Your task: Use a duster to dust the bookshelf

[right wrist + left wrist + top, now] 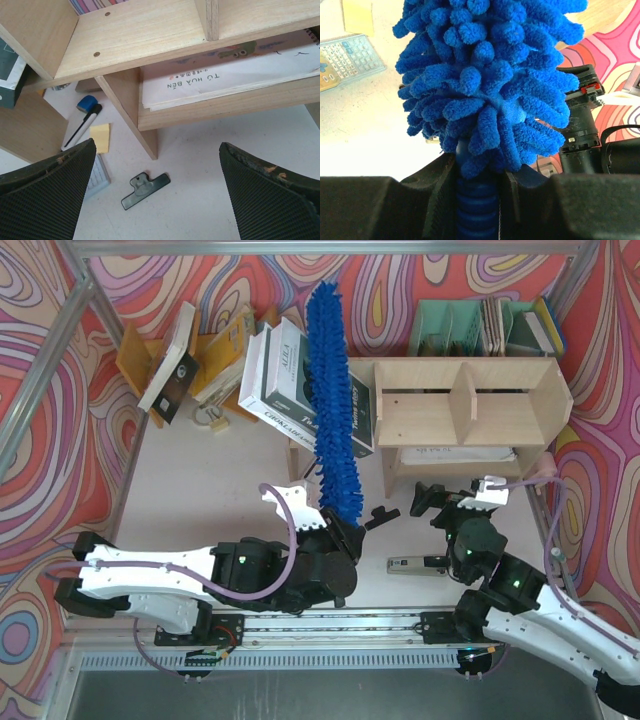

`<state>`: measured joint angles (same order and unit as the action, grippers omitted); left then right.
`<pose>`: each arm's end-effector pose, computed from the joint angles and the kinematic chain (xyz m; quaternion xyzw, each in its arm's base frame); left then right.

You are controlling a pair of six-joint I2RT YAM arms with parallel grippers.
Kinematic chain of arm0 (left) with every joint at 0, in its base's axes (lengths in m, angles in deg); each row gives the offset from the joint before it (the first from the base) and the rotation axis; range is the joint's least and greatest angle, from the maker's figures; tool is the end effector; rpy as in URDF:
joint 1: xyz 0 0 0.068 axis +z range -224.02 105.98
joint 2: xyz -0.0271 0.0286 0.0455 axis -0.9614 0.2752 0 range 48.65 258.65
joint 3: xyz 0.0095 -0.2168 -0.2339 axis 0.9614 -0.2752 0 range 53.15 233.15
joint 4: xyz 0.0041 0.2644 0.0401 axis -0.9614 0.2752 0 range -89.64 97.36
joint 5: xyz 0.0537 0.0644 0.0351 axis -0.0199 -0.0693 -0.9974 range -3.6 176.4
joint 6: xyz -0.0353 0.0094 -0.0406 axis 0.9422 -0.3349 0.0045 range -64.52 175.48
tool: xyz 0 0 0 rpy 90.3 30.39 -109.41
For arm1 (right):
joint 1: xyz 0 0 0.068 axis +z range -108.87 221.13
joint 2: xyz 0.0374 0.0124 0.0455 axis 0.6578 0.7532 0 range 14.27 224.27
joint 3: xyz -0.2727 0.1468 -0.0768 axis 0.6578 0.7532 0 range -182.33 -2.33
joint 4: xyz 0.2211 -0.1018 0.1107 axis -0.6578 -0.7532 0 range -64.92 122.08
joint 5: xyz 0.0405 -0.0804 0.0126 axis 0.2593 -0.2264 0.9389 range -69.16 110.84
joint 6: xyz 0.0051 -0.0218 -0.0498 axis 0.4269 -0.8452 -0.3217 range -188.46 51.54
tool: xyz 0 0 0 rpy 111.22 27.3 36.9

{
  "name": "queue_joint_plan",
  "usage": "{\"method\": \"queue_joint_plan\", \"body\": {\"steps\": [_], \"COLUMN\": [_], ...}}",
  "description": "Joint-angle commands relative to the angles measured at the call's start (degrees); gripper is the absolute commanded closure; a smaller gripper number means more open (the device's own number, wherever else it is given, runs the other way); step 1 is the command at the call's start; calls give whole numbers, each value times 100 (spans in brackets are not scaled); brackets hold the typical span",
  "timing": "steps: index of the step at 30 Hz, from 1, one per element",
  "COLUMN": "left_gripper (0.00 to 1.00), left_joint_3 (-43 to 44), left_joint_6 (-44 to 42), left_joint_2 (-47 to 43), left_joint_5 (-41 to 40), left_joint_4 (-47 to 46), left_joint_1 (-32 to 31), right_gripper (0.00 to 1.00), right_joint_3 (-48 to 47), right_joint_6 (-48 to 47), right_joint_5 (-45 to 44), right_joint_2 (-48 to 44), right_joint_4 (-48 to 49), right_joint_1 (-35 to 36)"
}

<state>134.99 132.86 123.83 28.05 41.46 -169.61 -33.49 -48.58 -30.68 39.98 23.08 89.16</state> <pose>0.0058 -0.2617 0.4508 -0.1021 0.7987 -0.3797 0.4554 0.0751 0.0405 0.3263 0.1291 0.7089 0.0819 0.6885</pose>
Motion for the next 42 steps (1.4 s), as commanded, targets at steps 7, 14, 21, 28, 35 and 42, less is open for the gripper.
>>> {"method": "queue_joint_plan", "body": {"steps": [7, 14, 21, 28, 35, 42], "left_gripper": [100, 100, 100, 100, 100, 100], "left_joint_3": [-363, -154, 235, 135, -98, -166], "left_joint_6": [261, -169, -538, -592, -175, -268], "left_joint_2": [12, 12, -28, -276, -223, -33], "left_joint_5": [757, 804, -86, -517, -326, 218], "left_joint_4": [93, -12, 55, 84, 317, 63], "left_joint_1": [472, 561, 160, -55, -48, 107], "right_gripper": [1, 1, 1, 1, 1, 1], "right_joint_3": [511, 716, 637, 646, 648, 620], "right_joint_6": [-281, -507, -464, -434, -400, -337], "right_joint_5": [40, 235, 110, 90, 11, -67], "right_joint_2": [-161, -437, -176, -239, -263, -207], "right_joint_4": [532, 811, 733, 707, 680, 602], "right_joint_1": [3, 3, 4, 4, -1, 5]}}
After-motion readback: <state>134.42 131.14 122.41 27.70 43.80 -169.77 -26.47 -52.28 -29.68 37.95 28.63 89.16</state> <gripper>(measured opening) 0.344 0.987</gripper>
